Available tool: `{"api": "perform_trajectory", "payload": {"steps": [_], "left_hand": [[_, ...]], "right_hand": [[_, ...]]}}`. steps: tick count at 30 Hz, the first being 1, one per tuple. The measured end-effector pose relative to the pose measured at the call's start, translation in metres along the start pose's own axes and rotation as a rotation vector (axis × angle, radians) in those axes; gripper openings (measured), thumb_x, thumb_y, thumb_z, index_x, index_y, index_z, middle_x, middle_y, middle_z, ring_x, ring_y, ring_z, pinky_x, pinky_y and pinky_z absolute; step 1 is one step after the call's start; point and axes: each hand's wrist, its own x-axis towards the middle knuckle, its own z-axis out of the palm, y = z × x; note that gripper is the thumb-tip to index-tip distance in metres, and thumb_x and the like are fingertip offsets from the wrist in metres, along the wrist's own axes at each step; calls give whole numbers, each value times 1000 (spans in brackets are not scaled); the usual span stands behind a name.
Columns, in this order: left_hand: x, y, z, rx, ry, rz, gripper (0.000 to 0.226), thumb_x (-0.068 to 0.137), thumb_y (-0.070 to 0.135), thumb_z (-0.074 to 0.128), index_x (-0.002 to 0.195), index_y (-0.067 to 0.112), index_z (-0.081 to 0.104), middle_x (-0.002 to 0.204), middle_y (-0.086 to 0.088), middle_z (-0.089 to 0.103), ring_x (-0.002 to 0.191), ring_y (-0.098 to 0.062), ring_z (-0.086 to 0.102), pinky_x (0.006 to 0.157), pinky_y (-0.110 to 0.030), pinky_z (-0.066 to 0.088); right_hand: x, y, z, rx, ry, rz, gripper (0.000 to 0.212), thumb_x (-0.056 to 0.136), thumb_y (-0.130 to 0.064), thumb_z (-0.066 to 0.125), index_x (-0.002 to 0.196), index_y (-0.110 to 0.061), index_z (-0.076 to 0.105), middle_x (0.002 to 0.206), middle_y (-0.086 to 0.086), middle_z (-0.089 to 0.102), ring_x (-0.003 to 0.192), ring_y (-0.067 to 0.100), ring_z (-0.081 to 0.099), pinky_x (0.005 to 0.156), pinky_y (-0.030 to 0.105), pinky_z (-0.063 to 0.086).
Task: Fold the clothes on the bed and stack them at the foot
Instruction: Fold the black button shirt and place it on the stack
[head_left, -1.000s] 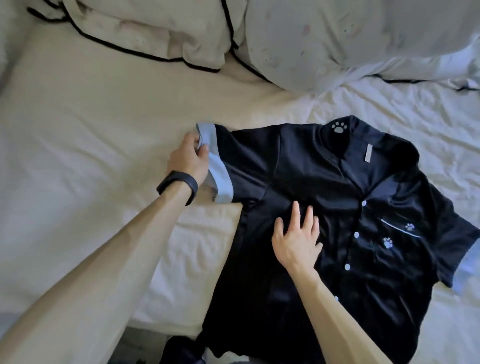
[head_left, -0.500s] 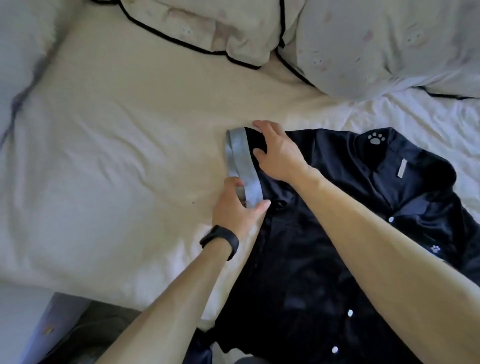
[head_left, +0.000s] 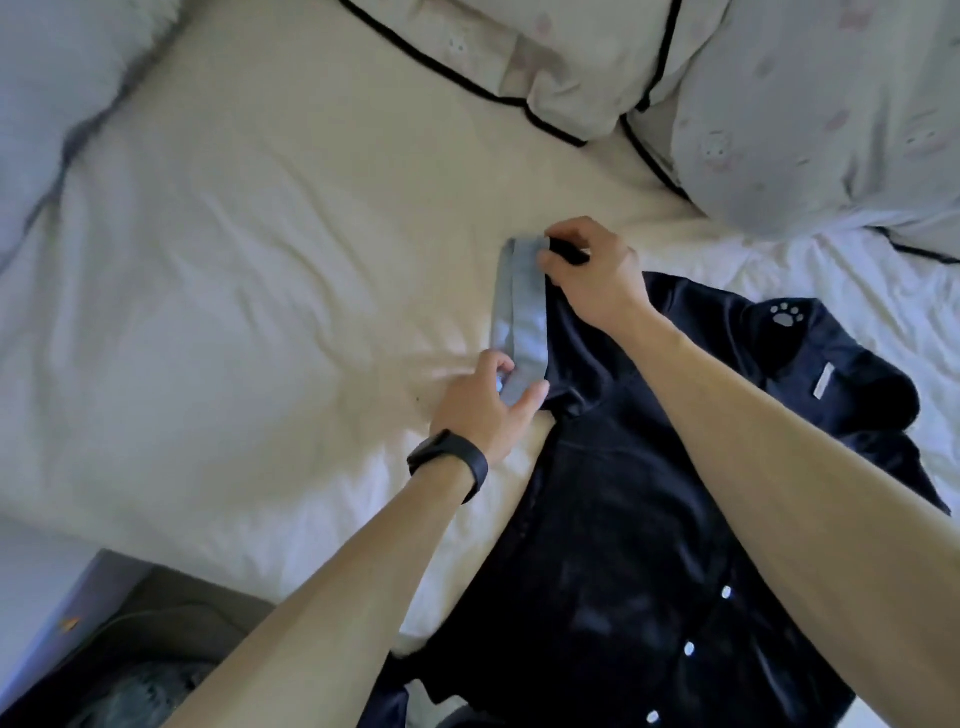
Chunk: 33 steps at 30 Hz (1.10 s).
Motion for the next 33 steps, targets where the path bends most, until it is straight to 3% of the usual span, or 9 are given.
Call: {"api": "perform_trajectory", "payload": {"steps": [3, 5, 8, 12, 16, 19, 22, 26, 33], "left_hand": [[4, 9, 2, 110, -6, -45, 30, 88, 50, 64, 104, 31, 48, 93, 12, 60, 85, -13, 62, 70, -34, 54], [6, 12, 1, 148, 46, -71, 11, 96, 35, 56, 98, 31, 47, 88, 8, 63, 81, -18, 64, 66, -35, 54], [7, 8, -6, 94, 191, -60, 8, 98, 30, 51, 94, 33, 44, 74, 10, 59, 64, -13, 58, 53, -32, 45], [9, -6, -12, 104, 238, -17, 8, 99, 31, 54, 100, 29, 47, 87, 10, 64, 65, -11, 57, 51, -30, 38], [-1, -10, 2, 83, 302, 114, 35, 93, 37, 64, 122, 22, 50, 106, 5, 64, 86, -21, 62, 62, -33, 45], [-27, -20, 14, 53, 335, 144, 52, 89, 39, 68, 131, 20, 44, 110, 2, 61, 89, -24, 61, 65, -40, 51], [-74, -38, 32, 128, 281, 83, 57, 89, 44, 67, 131, 17, 39, 100, 6, 60, 84, -21, 59, 63, -37, 46], [-147, -77, 56, 232, 130, -7, 46, 88, 59, 61, 111, 21, 52, 92, 6, 65, 86, -22, 66, 72, -43, 56], [-221, -149, 85, 490, -145, -193, 76, 93, 60, 58, 148, 9, 44, 146, -11, 53, 130, -33, 53, 101, -40, 49]], "right_hand": [[-11, 2, -2, -27, 84, 4, 32, 95, -31, 67, 126, -25, 63, 119, -15, 62, 85, -2, 60, 81, 1, 41], [-27, 2, -5, -28, 171, 22, 33, 96, -32, 64, 129, -26, 60, 122, -15, 57, 76, -2, 59, 74, -2, 37], [-66, 7, -8, 75, 312, 95, 28, 97, -31, 63, 125, -27, 59, 121, -13, 56, 81, -5, 59, 76, 1, 40], [-157, 32, 9, 187, 408, 216, 23, 98, -26, 64, 117, -36, 54, 119, -15, 52, 90, -5, 62, 75, 4, 43], [-274, 73, 39, 147, 382, 391, 28, 95, -23, 68, 120, -32, 58, 123, -17, 51, 108, 0, 58, 86, 17, 49], [-346, 97, 61, 23, 307, 486, 37, 95, -24, 69, 130, -22, 61, 139, -8, 48, 128, 12, 49, 102, 25, 42], [-400, 112, 70, -70, 238, 602, 40, 97, -33, 65, 136, -25, 59, 149, -6, 39, 136, 14, 39, 101, 28, 34], [-448, 137, 72, 23, 282, 702, 44, 96, -33, 66, 137, -22, 57, 149, -1, 41, 138, 19, 39, 105, 30, 39], [-495, 188, 80, 103, 264, 805, 54, 97, -43, 61, 144, -20, 46, 146, 0, 39, 114, 21, 58, 85, 37, 52]]}}
